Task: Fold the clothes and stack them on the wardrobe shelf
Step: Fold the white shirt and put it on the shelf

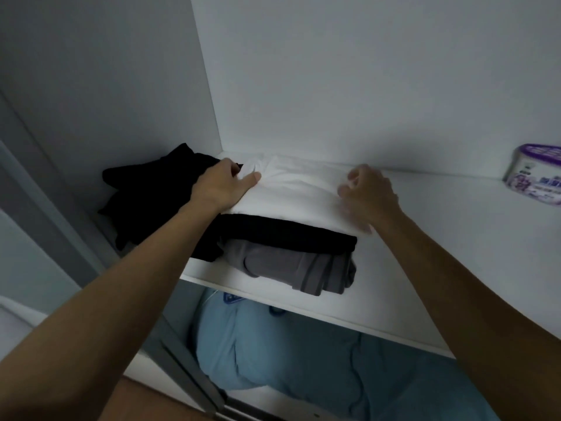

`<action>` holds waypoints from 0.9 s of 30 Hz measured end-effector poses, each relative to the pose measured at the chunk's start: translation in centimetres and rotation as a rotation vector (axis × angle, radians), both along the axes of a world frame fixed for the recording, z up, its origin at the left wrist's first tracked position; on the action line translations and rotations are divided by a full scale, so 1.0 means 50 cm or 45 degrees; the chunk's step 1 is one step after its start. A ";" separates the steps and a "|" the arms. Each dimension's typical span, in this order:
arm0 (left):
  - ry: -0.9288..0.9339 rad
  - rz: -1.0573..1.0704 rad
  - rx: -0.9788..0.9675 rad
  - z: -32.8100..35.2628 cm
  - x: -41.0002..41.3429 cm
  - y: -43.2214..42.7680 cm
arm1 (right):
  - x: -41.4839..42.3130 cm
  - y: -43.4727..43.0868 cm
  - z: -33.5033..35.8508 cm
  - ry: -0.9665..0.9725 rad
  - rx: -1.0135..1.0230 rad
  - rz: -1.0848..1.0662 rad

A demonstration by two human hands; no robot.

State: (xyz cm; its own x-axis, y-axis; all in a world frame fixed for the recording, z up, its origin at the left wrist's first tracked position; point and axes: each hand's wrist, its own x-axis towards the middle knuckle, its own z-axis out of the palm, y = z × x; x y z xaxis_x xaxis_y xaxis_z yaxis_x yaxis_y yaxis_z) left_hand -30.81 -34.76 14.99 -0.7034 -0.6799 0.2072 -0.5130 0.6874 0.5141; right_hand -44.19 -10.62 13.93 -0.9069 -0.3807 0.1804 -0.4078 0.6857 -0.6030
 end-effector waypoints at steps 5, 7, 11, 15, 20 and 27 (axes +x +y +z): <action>0.215 0.023 -0.566 -0.021 0.123 -0.033 | 0.143 -0.102 0.035 0.333 -0.007 0.528; 0.032 0.122 -0.527 -0.052 0.169 -0.053 | 0.189 -0.128 -0.012 0.387 0.387 0.641; -0.113 0.062 -0.293 -0.118 0.202 -0.072 | 0.198 -0.134 -0.098 0.607 0.616 0.600; -0.094 0.016 -0.292 -0.126 0.173 -0.091 | 0.188 -0.145 -0.116 0.713 0.558 0.566; -0.251 -0.064 -0.256 -0.107 0.102 -0.136 | 0.146 -0.175 -0.112 0.659 0.552 0.477; -0.467 -0.175 -0.179 -0.079 -0.034 -0.189 | 0.005 -0.222 -0.092 0.601 0.640 0.400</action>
